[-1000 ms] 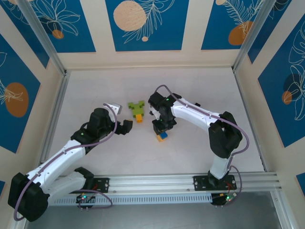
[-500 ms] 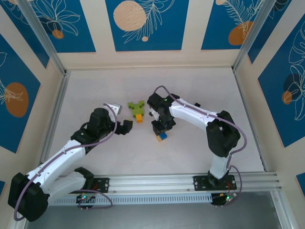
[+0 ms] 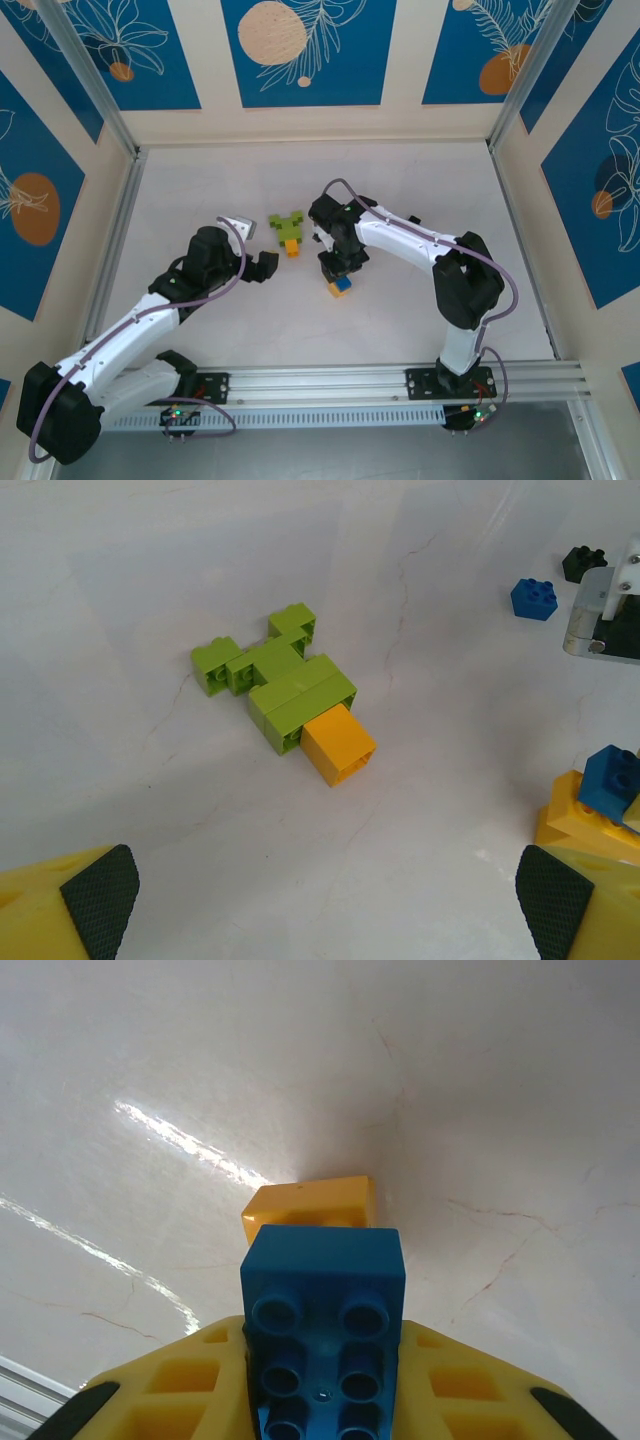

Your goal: Assemble a carrot with lego

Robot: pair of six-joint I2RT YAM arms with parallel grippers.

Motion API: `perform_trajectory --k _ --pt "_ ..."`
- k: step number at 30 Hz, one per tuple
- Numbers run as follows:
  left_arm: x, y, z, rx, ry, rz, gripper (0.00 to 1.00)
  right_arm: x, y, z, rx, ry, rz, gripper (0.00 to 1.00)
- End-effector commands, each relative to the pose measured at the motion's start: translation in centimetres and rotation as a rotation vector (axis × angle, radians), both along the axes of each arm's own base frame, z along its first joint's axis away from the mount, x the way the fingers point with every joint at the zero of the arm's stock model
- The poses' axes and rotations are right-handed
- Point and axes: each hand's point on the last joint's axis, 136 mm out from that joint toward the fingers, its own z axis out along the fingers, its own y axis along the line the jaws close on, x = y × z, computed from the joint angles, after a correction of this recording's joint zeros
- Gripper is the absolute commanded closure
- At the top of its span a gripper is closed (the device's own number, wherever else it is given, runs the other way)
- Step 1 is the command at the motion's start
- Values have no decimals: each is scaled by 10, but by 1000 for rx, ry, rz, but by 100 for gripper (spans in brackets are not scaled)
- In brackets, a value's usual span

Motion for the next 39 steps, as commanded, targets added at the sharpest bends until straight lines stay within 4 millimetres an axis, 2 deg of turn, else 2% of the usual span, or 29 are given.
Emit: perform_trajectory --k 1,16,28,39 --pt "0 -5 12 -10 -22 -28 1 -2 6 2 4 10 8 70" --pt "-1 -6 13 -14 -23 -33 1 -11 5 -4 -8 36 63 71" --pt "-1 -6 11 -12 -19 -35 1 -22 -5 -17 -26 75 156 71" --pt "0 -7 10 -9 -17 -39 1 -21 -8 -25 -12 119 162 71"
